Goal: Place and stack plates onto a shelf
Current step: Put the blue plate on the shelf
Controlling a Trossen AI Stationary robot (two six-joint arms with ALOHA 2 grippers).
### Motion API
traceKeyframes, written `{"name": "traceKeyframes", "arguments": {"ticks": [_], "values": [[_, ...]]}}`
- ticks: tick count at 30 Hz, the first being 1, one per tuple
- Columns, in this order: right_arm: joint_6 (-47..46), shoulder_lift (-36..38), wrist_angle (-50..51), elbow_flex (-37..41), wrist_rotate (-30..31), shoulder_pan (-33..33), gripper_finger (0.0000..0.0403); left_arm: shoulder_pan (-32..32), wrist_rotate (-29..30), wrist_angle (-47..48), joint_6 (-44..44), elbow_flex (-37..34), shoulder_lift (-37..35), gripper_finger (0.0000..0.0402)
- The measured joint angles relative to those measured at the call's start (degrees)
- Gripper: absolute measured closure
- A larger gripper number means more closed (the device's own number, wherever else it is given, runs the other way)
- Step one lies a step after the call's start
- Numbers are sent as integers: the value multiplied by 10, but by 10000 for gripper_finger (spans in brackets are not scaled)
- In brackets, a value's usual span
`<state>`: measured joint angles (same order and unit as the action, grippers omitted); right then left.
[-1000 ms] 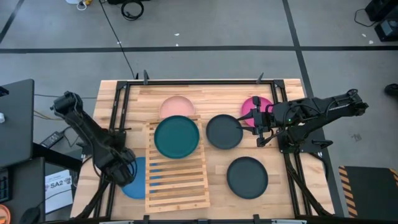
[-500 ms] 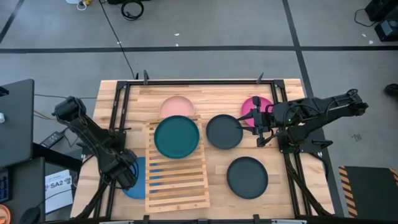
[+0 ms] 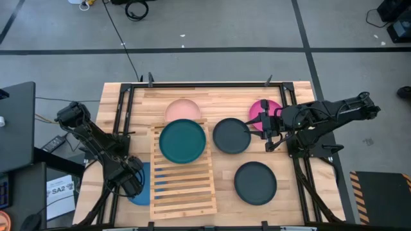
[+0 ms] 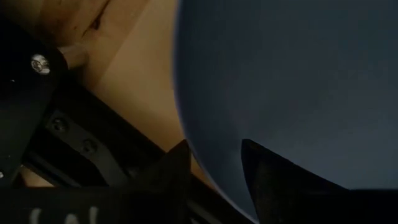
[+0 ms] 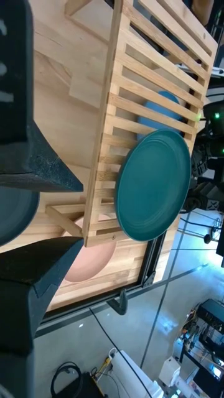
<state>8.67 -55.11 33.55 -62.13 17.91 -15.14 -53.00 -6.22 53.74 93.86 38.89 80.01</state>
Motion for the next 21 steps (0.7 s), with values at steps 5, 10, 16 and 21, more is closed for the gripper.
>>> {"name": "traceKeyframes", "arguments": {"ticks": [5,10,16,21], "values": [[0,0,0,0,0,0,271,0,0,0,0,0,0,289],[0,0,0,0,0,0,271,0,0,0,0,0,0,317],[0,0,0,0,0,0,271,0,-19,1,0,1,-1,357],[0,0,0,0,0,0,271,0,-22,2,1,2,-3,377]]}}
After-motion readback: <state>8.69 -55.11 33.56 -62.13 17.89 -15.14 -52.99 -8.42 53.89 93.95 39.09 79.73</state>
